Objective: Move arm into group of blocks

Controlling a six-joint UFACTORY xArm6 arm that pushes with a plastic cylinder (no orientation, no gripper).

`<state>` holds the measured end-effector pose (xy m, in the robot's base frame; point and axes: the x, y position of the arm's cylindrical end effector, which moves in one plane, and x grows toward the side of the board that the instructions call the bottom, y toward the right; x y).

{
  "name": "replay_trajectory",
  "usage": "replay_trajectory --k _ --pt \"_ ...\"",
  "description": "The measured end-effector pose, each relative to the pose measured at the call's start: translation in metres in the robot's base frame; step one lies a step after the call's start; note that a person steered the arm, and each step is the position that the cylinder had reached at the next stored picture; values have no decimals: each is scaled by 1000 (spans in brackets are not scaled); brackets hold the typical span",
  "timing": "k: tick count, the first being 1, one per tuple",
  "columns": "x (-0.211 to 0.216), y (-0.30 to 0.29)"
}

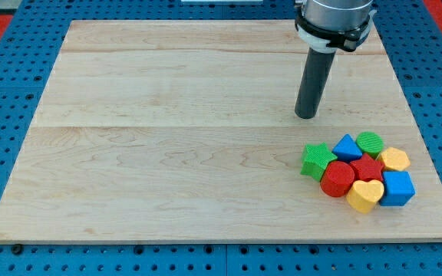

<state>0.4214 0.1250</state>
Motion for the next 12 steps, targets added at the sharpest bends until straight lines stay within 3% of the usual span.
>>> replay_trajectory --k 7,9,12 --pt "8 47" --pt "14 103" --pt "59 169"
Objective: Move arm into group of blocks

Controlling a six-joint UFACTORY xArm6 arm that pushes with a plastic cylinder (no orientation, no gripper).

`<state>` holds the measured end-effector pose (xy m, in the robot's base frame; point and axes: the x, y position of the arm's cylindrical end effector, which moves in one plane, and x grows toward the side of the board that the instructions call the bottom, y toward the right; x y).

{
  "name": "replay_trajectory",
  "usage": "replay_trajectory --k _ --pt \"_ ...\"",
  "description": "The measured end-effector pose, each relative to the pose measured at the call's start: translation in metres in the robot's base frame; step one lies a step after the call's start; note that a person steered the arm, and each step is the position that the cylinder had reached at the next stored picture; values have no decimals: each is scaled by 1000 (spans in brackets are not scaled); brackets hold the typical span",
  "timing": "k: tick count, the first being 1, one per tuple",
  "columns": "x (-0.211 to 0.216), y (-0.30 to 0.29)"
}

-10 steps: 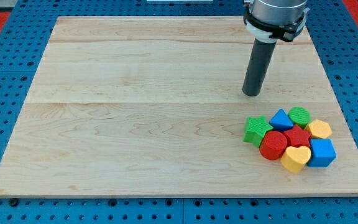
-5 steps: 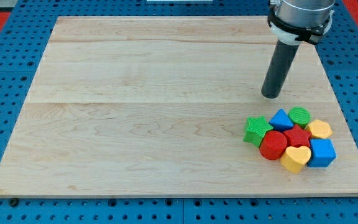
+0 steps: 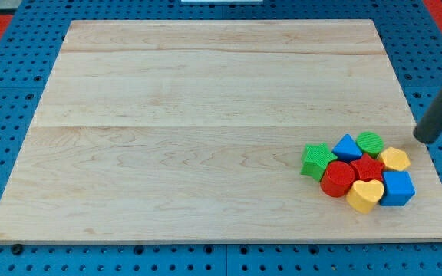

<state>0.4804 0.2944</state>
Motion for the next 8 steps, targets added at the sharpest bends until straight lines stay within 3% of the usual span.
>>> replay_trajectory --k 3,8 --pt "85 -25" --pt "68 -59"
